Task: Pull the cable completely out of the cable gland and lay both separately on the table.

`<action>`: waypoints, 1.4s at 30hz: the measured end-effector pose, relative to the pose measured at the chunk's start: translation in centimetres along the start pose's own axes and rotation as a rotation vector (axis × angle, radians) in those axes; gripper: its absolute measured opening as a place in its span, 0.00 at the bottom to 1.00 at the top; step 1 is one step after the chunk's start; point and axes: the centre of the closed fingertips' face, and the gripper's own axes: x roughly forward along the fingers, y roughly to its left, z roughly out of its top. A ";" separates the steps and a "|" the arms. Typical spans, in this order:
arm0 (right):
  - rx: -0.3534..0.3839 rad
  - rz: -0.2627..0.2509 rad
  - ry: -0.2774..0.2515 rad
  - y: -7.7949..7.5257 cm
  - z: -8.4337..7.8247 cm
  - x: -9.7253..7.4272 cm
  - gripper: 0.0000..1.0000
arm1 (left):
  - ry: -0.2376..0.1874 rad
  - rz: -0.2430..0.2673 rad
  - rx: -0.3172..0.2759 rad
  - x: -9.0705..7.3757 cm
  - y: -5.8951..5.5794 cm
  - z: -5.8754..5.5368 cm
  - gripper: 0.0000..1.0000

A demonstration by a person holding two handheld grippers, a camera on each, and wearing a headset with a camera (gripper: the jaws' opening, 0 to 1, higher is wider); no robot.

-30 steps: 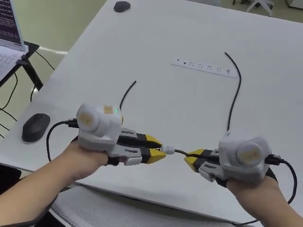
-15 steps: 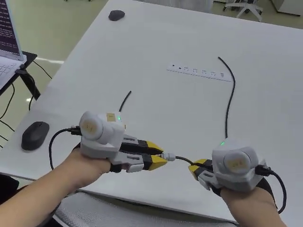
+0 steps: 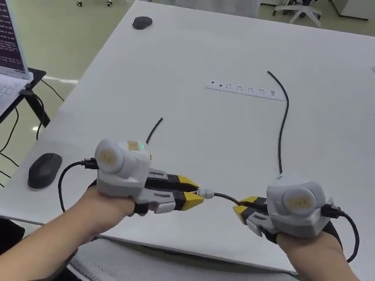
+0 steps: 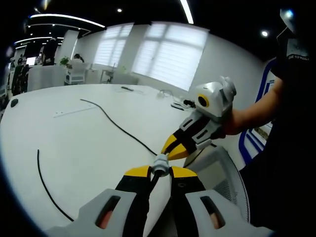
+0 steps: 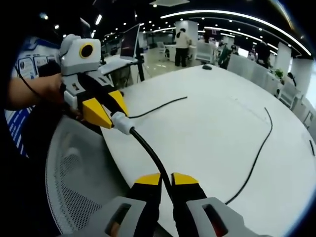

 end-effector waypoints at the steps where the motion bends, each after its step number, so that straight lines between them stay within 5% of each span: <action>1: -0.002 0.008 -0.022 0.1 0.4 -0.2 0.06 | -0.002 0.001 -0.004 0.0 0.1 0.0 0.14; 4: -0.015 0.035 -0.050 1.1 1.7 -0.6 0.14 | -0.004 0.010 -0.006 0.0 0.1 0.1 0.14; 9: -0.255 0.030 -0.070 2.9 4.4 -0.7 0.16 | 0.001 0.003 -0.008 0.0 -0.2 0.0 0.14; 15: -0.390 0.029 -0.055 3.7 4.9 0.4 0.11 | 0.012 -0.007 -0.007 0.0 -0.3 -0.3 0.14; 28: -0.435 0.069 -0.034 3.9 4.4 0.5 0.01 | 0.034 -0.021 0.001 0.2 -0.2 -0.4 0.14; 42: -0.361 0.095 -0.043 3.7 4.3 0.7 0.00 | 0.038 -0.027 0.022 0.4 -0.1 -0.3 0.14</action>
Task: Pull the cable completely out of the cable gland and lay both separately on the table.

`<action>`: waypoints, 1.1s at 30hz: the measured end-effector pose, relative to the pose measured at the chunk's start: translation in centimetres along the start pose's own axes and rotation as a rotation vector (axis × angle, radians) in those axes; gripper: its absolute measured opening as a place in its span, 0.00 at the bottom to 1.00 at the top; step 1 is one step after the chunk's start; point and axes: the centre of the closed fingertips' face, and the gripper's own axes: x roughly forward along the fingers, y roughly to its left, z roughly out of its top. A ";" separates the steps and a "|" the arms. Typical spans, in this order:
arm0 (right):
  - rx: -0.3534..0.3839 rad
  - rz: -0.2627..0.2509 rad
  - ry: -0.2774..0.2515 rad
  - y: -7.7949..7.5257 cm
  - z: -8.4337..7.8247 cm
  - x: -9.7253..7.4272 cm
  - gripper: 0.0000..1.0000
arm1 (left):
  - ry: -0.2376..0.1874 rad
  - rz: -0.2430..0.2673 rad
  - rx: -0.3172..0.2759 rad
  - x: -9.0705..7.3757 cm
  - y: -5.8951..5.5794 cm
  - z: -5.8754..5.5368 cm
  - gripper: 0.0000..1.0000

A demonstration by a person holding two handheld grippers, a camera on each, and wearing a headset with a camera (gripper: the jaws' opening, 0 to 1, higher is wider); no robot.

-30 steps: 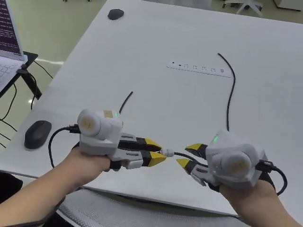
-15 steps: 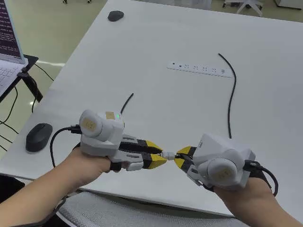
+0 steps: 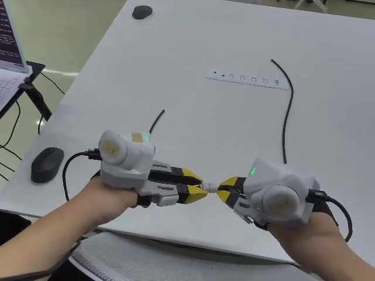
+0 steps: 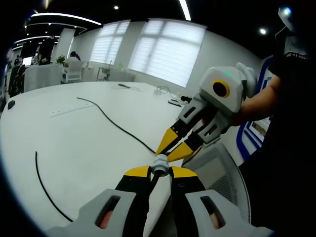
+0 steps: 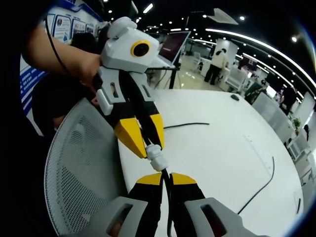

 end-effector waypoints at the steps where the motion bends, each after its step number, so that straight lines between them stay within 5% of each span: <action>1: 0.004 -0.003 0.000 0.0 0.0 0.0 0.00 | 0.000 0.000 0.002 0.0 0.0 0.0 0.14; 26: 0.149 -0.024 0.002 -1.5 -0.9 0.3 0.00 | -0.012 0.011 0.000 0.3 0.8 0.6 0.14; 33: 0.222 -0.058 0.033 -2.9 -2.7 0.3 0.00 | -0.022 0.011 -0.014 0.3 1.2 0.7 0.14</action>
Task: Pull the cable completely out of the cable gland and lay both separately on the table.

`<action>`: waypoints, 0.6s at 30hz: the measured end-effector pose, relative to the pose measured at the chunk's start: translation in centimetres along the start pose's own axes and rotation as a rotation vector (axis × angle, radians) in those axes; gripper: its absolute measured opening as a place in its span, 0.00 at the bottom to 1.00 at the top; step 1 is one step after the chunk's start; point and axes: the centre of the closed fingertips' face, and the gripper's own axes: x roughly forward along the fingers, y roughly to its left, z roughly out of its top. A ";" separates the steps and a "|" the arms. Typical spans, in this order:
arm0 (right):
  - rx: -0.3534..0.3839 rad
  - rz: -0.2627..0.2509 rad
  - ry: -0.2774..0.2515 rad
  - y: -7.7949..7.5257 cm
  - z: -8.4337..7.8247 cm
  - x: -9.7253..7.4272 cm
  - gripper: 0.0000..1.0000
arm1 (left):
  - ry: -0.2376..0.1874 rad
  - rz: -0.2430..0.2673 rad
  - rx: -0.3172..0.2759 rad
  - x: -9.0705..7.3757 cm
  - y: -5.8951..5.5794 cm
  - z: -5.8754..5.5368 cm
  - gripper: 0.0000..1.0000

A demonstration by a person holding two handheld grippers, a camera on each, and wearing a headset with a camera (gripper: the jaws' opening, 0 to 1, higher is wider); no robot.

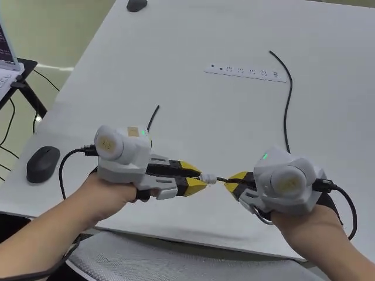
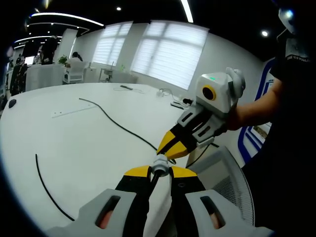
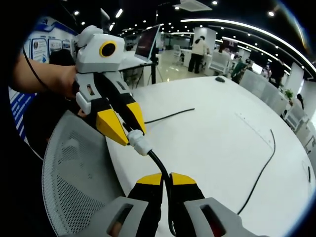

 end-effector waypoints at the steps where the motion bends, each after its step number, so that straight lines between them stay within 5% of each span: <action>1: 0.008 -0.003 0.002 -0.2 -0.2 0.0 0.00 | -0.001 0.000 -0.001 0.0 0.0 0.0 0.14; 18: 0.431 -0.052 0.076 -3.3 -6.8 1.1 0.00 | -0.003 -0.002 -0.012 0.9 -0.1 0.0 0.14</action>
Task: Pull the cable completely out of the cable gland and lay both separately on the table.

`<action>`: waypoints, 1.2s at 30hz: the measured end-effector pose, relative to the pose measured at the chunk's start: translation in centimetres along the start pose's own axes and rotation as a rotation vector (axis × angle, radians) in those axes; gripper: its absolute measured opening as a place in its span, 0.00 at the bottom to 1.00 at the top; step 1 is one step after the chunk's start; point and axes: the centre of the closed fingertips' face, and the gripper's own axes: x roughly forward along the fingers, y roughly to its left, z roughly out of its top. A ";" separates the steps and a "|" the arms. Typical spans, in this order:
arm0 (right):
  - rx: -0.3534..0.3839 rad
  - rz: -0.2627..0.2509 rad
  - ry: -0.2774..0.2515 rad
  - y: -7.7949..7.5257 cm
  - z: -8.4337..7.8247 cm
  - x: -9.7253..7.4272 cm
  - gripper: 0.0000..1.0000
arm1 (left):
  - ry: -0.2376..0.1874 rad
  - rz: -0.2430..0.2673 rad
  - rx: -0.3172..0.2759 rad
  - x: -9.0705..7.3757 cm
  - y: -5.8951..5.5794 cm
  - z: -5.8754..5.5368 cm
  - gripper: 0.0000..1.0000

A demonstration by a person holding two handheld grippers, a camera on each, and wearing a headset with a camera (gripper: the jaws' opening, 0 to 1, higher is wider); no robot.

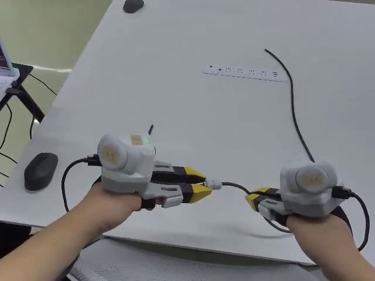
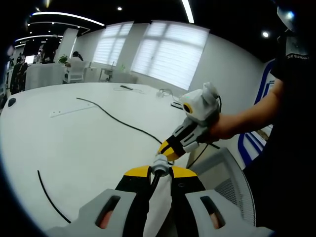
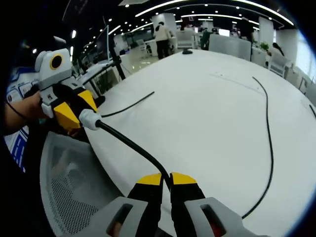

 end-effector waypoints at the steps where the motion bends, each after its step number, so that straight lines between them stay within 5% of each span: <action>1: 0.023 0.004 -0.002 -0.1 -0.1 0.1 0.00 | 0.000 -0.004 -0.002 0.0 -0.1 0.0 0.14; 25: -0.007 0.047 -0.082 1.0 1.5 -1.9 0.04 | -0.018 0.014 -0.021 -0.2 0.8 0.7 0.14; 28: -0.025 0.053 -0.075 1.2 1.4 -2.5 0.20 | -0.011 0.005 -0.035 -0.2 0.7 0.5 0.14; 31: -0.131 0.051 -0.118 1.7 2.7 -3.7 0.28 | -0.010 0.007 -0.030 -0.2 0.6 0.4 0.14; 36: -0.432 0.029 -0.159 4.3 5.0 -5.0 0.46 | -0.011 0.003 -0.037 -0.2 0.3 0.3 0.14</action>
